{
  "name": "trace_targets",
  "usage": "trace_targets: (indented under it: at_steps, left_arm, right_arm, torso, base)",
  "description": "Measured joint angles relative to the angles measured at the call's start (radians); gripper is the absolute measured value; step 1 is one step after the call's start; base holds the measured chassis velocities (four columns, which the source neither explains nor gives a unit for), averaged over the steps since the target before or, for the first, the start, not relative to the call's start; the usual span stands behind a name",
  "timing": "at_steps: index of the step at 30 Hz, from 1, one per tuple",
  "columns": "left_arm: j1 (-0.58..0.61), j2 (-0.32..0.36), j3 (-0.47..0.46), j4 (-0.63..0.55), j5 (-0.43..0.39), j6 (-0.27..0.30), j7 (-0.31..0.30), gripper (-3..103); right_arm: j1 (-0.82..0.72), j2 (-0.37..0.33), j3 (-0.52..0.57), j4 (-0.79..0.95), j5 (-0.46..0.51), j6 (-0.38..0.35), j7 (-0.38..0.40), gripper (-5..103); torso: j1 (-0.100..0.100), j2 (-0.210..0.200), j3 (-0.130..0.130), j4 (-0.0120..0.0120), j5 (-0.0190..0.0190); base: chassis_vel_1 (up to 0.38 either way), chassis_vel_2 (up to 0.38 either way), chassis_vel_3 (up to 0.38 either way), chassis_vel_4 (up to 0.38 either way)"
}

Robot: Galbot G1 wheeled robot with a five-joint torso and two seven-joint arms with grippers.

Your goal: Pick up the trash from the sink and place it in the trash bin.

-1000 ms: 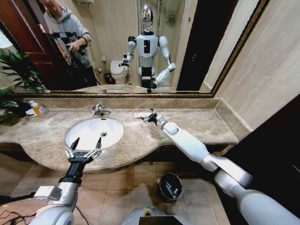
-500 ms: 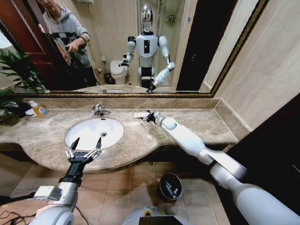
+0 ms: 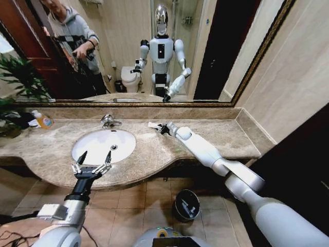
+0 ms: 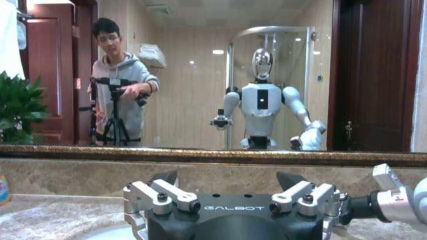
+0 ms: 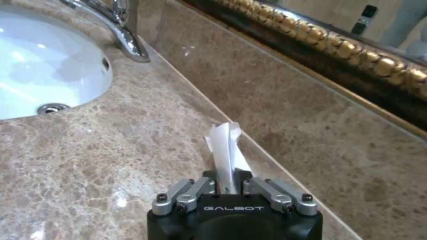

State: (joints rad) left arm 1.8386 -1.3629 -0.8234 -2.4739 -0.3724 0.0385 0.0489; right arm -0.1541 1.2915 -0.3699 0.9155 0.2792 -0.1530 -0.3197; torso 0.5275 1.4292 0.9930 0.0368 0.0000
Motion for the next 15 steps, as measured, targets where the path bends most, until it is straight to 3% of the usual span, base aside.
trace_targets:
  at_steps: [3,8,15]
  left_arm:
    - [0.0,0.0,0.0,0.0,0.0,0.0,0.0,100]
    - [0.0,0.0,0.0,0.0,0.0,0.0,0.0,100]
    - [0.0,0.0,0.0,0.0,0.0,0.0,0.0,100]
  right_arm:
    - [-0.008,-0.015,0.001,0.02,0.007,0.001,0.015,2]
    - [-0.02,-0.038,0.006,0.063,0.024,-0.006,0.03,1]
    - [-0.092,-0.133,0.062,0.276,0.085,-0.04,0.071,0]
  torso:
    - [0.0,0.0,0.0,0.0,0.0001]
    - [0.0,0.0,0.0,0.0,0.0001]
    - [0.0,0.0,0.0,0.0,0.0002]
  base:
    - [0.0,0.0,0.0,0.0]
    - [0.0,0.0,0.0,0.0]
    - [0.0,0.0,0.0,0.0]
